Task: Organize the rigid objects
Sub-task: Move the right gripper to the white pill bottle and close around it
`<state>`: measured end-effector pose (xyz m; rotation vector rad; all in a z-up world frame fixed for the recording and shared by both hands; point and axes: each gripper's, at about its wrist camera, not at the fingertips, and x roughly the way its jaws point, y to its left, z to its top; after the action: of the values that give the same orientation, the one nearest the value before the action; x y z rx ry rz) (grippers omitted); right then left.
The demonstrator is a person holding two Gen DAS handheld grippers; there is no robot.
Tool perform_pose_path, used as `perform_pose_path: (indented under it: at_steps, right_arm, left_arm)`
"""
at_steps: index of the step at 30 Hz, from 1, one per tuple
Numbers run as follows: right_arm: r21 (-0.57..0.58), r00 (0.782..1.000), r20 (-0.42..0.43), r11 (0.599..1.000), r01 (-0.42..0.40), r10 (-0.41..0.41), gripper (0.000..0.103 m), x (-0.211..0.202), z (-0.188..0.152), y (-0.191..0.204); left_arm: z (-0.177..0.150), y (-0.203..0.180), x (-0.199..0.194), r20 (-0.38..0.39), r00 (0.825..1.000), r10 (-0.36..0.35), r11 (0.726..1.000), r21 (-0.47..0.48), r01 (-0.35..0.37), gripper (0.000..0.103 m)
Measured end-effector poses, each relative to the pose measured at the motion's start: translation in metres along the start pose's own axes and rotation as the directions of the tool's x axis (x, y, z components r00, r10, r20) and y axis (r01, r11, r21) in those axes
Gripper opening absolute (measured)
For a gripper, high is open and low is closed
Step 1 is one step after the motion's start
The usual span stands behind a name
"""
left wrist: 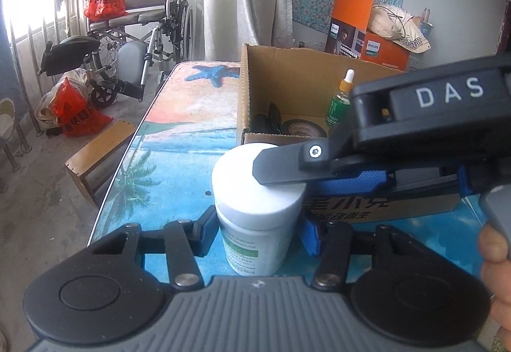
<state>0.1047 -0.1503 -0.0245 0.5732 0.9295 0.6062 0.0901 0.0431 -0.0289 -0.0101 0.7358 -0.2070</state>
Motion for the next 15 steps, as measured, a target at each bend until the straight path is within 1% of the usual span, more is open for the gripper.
perform_pose_path:
  at_steps: [7, 11, 15]
  right_arm:
    - [0.029, 1.0, 0.011, 1.0, 0.005, -0.005, 0.037, -0.016, -0.008, -0.007]
    - [0.055, 0.999, 0.032, 0.998, -0.008, 0.006, 0.038, -0.037, -0.015, -0.015]
    - [0.065, 0.998, 0.057, 0.998, 0.0, -0.004, 0.039, -0.061, -0.023, -0.023]
  left_arm:
    - [-0.004, -0.016, -0.008, -0.006, 1.0, -0.011, 0.999, 0.045, 0.011, 0.054]
    - [-0.003, -0.032, -0.014, -0.001, 1.0, -0.02, 0.996, 0.086, 0.02, 0.054]
    - [-0.005, -0.056, -0.018, 0.003, 0.999, -0.038, 0.99, 0.137, 0.037, 0.054]
